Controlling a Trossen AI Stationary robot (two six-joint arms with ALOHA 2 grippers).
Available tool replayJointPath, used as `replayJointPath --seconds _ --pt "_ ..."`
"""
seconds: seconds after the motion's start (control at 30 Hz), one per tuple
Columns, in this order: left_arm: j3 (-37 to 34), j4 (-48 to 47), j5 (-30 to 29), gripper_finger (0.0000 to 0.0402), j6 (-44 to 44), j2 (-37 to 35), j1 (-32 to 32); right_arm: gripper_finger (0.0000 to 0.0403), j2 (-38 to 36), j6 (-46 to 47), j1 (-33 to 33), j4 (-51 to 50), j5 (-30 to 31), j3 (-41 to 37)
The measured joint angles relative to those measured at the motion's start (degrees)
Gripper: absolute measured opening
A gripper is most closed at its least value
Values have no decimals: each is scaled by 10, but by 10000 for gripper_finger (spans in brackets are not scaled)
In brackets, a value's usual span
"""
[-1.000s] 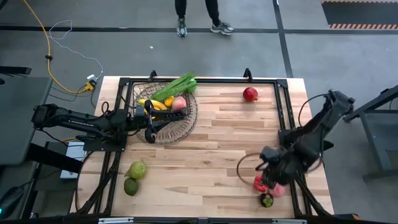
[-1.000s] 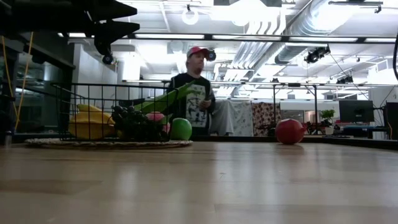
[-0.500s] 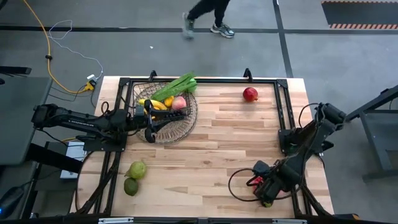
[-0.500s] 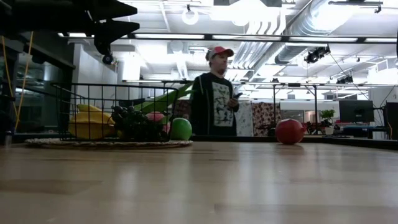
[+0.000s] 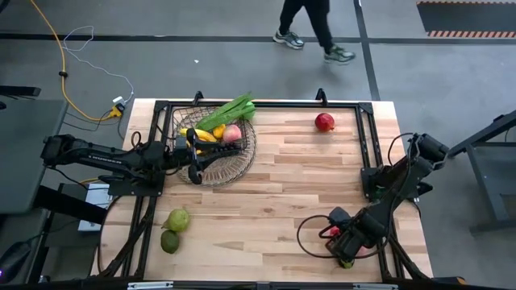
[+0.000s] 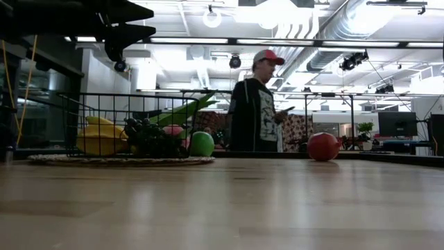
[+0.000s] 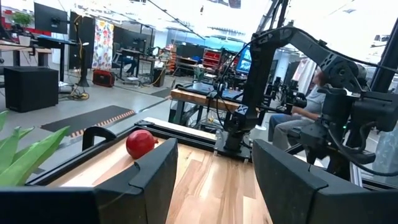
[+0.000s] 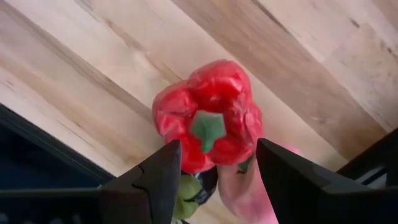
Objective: Build produce basket
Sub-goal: Put the red bell pepper into the wire basket
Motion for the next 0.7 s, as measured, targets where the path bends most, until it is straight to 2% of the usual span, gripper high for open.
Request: replayJointPath --seconds 0.17,0.5,0.7 --pt "0 0 0 196 0 0 0 189 0 5 0 0 18 0" --pt "0 0 0 196 0 0 0 111 0 23 0 2 16 0" --pt "0 0 0 196 0 0 0 99 0 26 0 7 11 0"
